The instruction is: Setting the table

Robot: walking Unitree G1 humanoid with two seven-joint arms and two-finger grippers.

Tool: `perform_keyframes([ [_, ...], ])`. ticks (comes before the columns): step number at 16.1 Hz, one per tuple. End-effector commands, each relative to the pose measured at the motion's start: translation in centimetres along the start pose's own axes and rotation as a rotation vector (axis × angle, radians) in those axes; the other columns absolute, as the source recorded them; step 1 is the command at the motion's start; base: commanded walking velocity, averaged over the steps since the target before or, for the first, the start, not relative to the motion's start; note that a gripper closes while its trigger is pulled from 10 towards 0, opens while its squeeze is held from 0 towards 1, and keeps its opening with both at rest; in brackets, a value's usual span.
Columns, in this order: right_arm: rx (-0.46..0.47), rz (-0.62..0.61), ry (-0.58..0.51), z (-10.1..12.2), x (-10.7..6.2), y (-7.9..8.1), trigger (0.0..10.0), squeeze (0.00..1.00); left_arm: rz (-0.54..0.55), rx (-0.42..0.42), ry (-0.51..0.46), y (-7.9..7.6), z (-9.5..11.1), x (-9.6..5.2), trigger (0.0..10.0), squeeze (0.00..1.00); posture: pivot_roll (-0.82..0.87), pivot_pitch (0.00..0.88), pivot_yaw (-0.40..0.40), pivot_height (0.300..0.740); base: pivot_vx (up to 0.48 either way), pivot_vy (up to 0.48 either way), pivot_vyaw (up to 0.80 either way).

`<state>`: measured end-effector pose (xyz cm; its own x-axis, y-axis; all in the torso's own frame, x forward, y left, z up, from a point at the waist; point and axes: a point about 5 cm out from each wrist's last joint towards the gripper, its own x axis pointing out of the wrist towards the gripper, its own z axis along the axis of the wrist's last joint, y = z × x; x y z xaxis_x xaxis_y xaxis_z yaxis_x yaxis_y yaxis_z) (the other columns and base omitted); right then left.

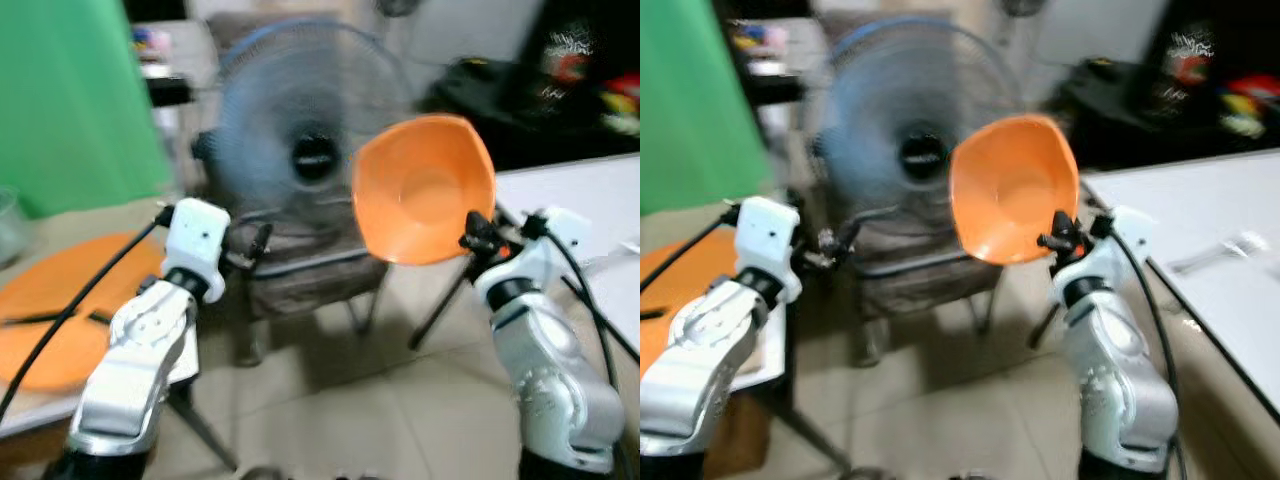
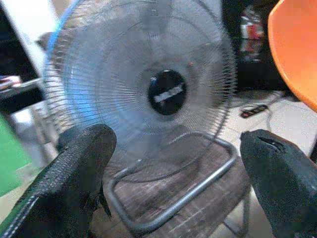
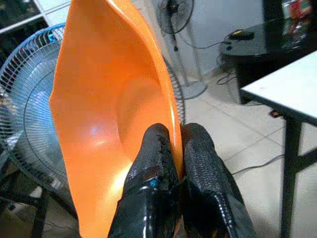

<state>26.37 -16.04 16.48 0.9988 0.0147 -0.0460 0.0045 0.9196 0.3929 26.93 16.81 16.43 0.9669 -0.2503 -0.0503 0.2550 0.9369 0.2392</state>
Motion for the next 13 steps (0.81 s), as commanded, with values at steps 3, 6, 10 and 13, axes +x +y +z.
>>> perform_keyframes([
  [3, -0.012, 0.020, -0.015, 0.4, 0.1, 0.3, 10.0, 0.00, 0.013, -0.008, -0.012, 0.2, 0.2, 0.0, 10.0, 0.00, 0.15, 0.000, -0.019, 0.740, 0.000, 0.000, -0.80],
  [6, -0.019, 0.015, -0.001, 0.1, 0.2, 0.3, 10.0, 0.00, 0.032, -0.023, -0.006, 0.3, 0.1, -0.2, 10.0, 0.00, 0.15, 0.000, -0.024, 0.740, 0.000, 0.000, -0.80],
  [10, -0.068, 0.027, 0.029, 0.0, 0.6, 0.4, 10.0, 0.00, 0.069, -0.051, -0.018, 0.7, 0.0, 0.0, 10.0, 0.00, 0.14, 0.000, -0.028, 0.740, 0.000, 0.000, -0.80],
  [13, -0.083, 0.058, 0.065, -0.3, 0.8, 0.6, 10.0, 0.00, 0.065, -0.057, -0.015, 0.6, 0.0, 0.1, 10.0, 0.00, 0.15, 0.000, -0.028, 0.740, 0.000, 0.000, -0.80],
])
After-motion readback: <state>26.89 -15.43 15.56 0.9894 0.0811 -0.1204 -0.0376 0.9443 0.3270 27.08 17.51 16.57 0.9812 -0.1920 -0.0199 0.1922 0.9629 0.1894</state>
